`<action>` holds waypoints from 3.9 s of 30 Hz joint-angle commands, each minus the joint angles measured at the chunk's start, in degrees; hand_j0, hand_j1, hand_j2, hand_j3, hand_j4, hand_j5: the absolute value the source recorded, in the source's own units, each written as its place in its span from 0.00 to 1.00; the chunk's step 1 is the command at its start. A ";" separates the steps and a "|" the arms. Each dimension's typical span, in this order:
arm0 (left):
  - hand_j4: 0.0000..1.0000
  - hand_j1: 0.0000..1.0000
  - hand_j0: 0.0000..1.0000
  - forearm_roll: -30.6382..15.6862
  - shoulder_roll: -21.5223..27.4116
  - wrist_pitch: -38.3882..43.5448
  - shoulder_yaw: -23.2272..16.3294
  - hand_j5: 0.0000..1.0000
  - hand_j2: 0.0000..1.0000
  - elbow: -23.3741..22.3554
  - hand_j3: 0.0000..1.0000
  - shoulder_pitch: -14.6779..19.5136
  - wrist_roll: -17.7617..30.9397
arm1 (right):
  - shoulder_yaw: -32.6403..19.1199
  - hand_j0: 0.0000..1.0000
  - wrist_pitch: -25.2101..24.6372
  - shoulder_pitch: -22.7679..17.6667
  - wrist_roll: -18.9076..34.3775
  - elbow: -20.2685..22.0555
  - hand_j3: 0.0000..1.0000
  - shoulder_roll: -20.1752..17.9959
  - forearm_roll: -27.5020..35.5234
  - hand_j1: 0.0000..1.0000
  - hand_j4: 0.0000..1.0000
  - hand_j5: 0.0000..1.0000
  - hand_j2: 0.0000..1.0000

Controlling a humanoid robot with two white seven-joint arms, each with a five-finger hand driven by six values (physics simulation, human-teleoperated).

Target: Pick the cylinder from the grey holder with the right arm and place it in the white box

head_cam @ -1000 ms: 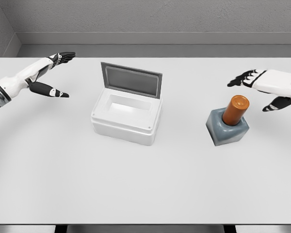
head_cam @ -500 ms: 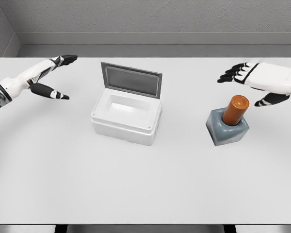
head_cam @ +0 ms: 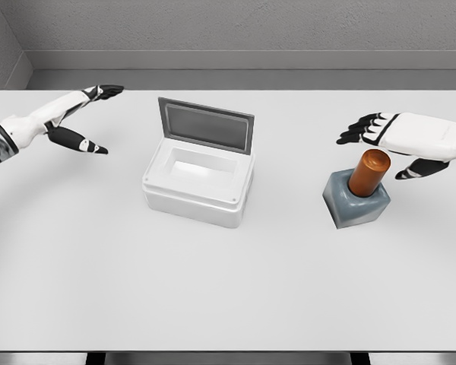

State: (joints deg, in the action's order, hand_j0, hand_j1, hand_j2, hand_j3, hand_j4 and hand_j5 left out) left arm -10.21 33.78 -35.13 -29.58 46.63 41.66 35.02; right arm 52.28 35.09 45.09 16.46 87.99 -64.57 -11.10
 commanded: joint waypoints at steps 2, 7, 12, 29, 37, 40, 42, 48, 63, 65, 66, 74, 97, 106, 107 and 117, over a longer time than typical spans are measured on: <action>1.00 1.00 1.00 -0.25 0.06 0.13 -0.04 1.00 1.00 0.04 1.00 0.09 -0.02 | 0.02 1.00 -0.09 0.00 0.06 1.31 1.00 -0.03 0.29 1.00 1.00 1.00 1.00; 1.00 1.00 1.00 -0.34 -0.21 0.13 0.40 1.00 1.00 0.04 1.00 0.62 -0.02 | 0.10 1.00 -0.09 -0.53 0.33 1.31 1.00 0.06 0.29 1.00 1.00 1.00 1.00; 1.00 1.00 1.00 -0.43 -0.21 0.13 0.40 1.00 1.00 0.04 1.00 0.62 -0.02 | -0.16 1.00 -0.09 -0.44 0.50 0.69 1.00 0.24 0.29 1.00 1.00 1.00 1.00; 1.00 1.00 1.00 -0.34 -0.74 0.13 0.31 1.00 1.00 0.12 1.00 0.62 -0.02 | -0.07 1.00 -0.09 -0.61 1.64 0.34 1.00 0.77 0.20 1.00 1.00 1.00 1.00; 1.00 1.00 1.00 -0.34 -0.56 0.13 0.31 1.00 1.00 0.12 1.00 0.53 -0.02 | -0.07 0.75 -0.09 -0.53 2.79 0.43 0.75 1.29 0.11 0.75 0.75 0.75 0.75; 1.00 1.00 1.00 -0.34 -0.56 0.13 0.40 1.00 1.00 0.39 1.00 0.53 -0.02 | 0.02 0.72 -0.09 -0.53 2.79 0.43 0.72 1.29 -0.15 0.72 0.72 0.72 0.72; 1.00 1.00 1.00 -0.34 -0.65 0.13 0.40 1.00 1.00 0.39 1.00 0.53 -0.02 | -0.07 0.72 -0.09 -0.62 2.87 0.34 0.72 1.38 -0.15 0.72 0.72 0.72 0.72; 1.00 1.00 1.00 -0.43 -0.74 0.13 0.49 1.00 1.00 0.30 1.00 0.62 -0.02 | -0.16 0.64 -0.09 -0.79 3.23 0.34 0.64 1.38 -0.24 0.64 0.64 0.64 0.64; 1.00 1.00 1.00 -0.43 -0.65 0.13 0.58 1.00 1.00 0.04 1.00 0.62 -0.02 | -0.25 0.48 -0.09 -0.62 3.31 0.60 0.48 1.03 -0.50 0.48 0.48 0.48 0.48; 1.00 1.00 1.00 -0.43 -0.65 0.13 0.58 1.00 1.00 0.04 1.00 0.62 -0.02 | -0.77 0.48 -0.09 -0.44 3.31 0.60 0.48 0.68 -0.50 0.48 0.48 0.48 0.48; 1.00 1.00 1.00 -0.43 -0.65 0.13 0.58 1.00 1.00 0.12 1.00 0.62 -0.02 | -1.04 0.48 -0.09 -0.44 3.31 0.78 0.48 0.68 -0.50 0.48 0.48 0.48 0.48; 1.00 1.00 1.00 -0.43 -0.38 0.13 0.49 1.00 1.00 0.12 1.00 0.53 -0.02 | -2.44 0.46 -0.09 -0.18 2.96 2.01 0.46 0.50 -0.33 0.46 0.46 0.46 0.46; 1.00 1.00 1.00 -0.52 -0.12 0.13 0.40 1.00 1.00 0.47 1.00 0.26 -0.02 | -3.41 0.45 -0.09 2.81 2.08 6.32 0.45 3.49 0.20 0.45 0.45 0.45 0.45; 1.00 1.00 1.00 -0.34 -0.56 0.13 0.40 1.00 1.00 0.12 1.00 0.44 -0.02 | -3.32 0.45 -0.09 3.96 2.08 7.02 0.45 5.77 0.20 0.45 0.45 0.45 0.45; 1.00 1.00 1.00 -0.25 -0.56 0.13 0.40 1.00 1.00 0.12 1.00 0.44 -0.02 | -3.32 0.45 -0.09 4.13 2.08 6.93 0.45 5.95 0.20 0.45 0.45 0.45 0.45; 1.00 1.00 1.00 -0.17 -0.56 0.13 0.31 1.00 1.00 0.04 1.00 0.35 -0.02 | -3.23 0.45 -0.09 4.31 2.17 6.93 0.45 8.41 0.20 0.45 0.45 0.45 0.45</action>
State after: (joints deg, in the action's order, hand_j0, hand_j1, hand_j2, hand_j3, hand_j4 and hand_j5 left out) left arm -9.92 33.17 -35.13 -29.30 46.60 42.01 35.02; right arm 49.09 35.10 49.39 18.66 94.92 -56.38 -11.28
